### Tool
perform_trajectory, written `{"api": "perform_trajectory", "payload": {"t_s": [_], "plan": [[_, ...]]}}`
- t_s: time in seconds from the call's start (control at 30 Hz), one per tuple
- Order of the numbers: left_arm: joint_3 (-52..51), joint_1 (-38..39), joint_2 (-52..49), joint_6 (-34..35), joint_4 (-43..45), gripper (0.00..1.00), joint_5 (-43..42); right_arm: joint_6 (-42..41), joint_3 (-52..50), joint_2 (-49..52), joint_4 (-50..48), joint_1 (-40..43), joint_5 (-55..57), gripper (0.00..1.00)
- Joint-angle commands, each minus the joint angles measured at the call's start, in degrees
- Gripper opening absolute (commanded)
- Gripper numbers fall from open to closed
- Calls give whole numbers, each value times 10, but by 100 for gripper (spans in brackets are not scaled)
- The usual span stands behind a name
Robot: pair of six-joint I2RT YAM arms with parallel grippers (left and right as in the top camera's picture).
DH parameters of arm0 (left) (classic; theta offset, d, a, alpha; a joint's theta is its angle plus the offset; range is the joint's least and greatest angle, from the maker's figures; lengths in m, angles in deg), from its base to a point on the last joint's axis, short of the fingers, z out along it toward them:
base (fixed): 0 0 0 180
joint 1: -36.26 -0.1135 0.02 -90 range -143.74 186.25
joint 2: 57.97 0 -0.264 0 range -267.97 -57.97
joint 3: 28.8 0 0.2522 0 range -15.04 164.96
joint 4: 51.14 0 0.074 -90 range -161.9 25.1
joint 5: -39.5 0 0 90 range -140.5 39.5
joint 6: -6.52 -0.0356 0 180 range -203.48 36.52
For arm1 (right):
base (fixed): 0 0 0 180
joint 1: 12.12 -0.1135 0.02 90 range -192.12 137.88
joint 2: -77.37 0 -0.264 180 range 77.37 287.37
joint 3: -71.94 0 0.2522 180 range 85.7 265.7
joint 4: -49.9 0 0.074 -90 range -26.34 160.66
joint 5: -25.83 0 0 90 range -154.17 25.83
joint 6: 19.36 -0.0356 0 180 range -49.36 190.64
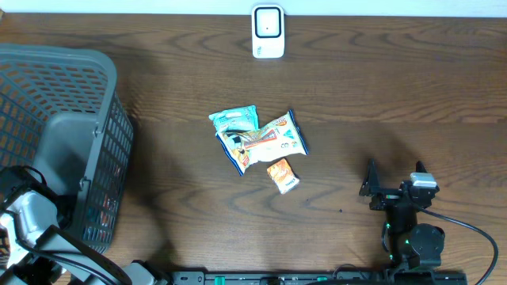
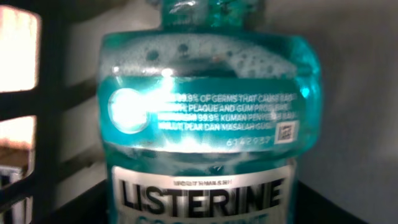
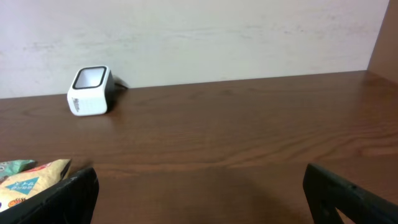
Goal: Scan the item barcode
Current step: 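Lower the left gripper and grasp the teal Listerine bottle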
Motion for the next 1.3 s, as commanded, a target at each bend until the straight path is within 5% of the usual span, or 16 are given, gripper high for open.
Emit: {"api": "perform_trajectory", "payload": {"t_s": [0.0, 0.3, 1.27], "plan": [[-34, -3, -39, -8, -10, 58, -19, 9, -1, -1, 2, -3, -1, 99], [47, -3, -28, -53, -46, 46, -125, 9, -1, -1, 2, -3, -1, 99], [190, 5, 239, -94, -48, 46, -360, 9, -1, -1, 2, -3, -1, 99]]}}
